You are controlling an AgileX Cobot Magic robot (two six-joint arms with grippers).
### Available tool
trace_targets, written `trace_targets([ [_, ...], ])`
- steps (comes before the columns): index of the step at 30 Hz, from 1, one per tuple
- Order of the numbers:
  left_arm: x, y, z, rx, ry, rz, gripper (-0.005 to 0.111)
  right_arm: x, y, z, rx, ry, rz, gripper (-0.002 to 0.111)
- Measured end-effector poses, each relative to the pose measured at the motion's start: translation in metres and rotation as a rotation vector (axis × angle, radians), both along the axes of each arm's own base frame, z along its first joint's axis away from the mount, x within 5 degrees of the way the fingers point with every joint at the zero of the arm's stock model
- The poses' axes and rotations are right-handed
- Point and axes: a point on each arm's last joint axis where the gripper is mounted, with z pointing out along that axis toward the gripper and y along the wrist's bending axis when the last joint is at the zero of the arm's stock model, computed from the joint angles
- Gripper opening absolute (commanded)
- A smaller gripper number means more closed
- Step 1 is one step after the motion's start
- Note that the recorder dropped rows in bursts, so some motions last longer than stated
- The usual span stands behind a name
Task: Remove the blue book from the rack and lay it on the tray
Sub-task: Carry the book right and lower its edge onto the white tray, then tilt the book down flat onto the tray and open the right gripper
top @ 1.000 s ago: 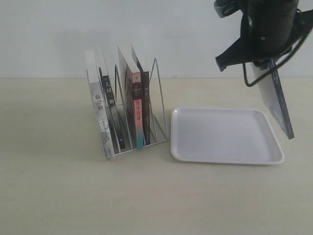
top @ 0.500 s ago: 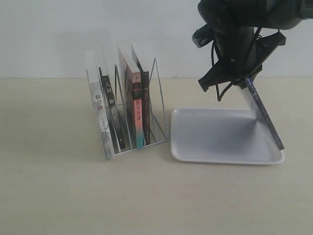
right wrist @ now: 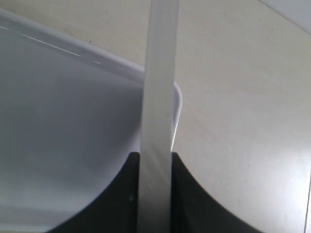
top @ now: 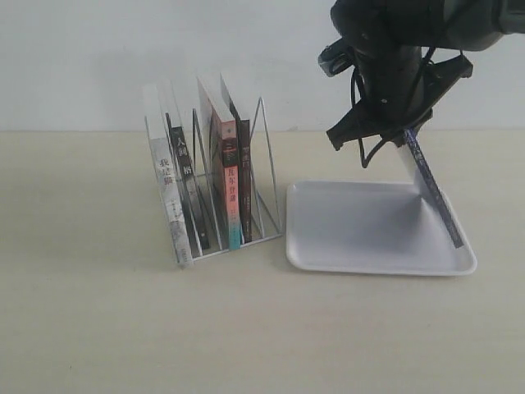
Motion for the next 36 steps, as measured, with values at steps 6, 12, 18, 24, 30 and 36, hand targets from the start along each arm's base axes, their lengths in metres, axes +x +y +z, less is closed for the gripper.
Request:
trace_targets([
  [6, 0.000, 0.000, 0.000, 0.000, 0.000, 0.000, 0.005, 0.005, 0.004, -0.016, -0.010, 0.029, 0.002, 0.000],
  [12, 0.000, 0.000, 0.000, 0.000, 0.000, 0.000, 0.005, 0.007, 0.009, -0.023, 0.028, 0.038, 0.012, 0.000],
  [18, 0.000, 0.000, 0.000, 0.000, 0.000, 0.000, 0.005, 0.006, 0.010, -0.023, 0.027, 0.052, 0.033, 0.000],
  [24, 0.000, 0.000, 0.000, 0.000, 0.000, 0.000, 0.005, 0.005, 0.011, -0.024, 0.024, 0.077, 0.071, 0.000],
  [30, 0.000, 0.000, 0.000, 0.000, 0.000, 0.000, 0.005, 0.006, 0.011, -0.025, 0.018, 0.085, 0.085, 0.000],
  [36, 0.000, 0.000, 0.000, 0.000, 0.000, 0.000, 0.005, 0.005, 0.011, -0.025, -0.002, 0.107, 0.127, 0.000],
])
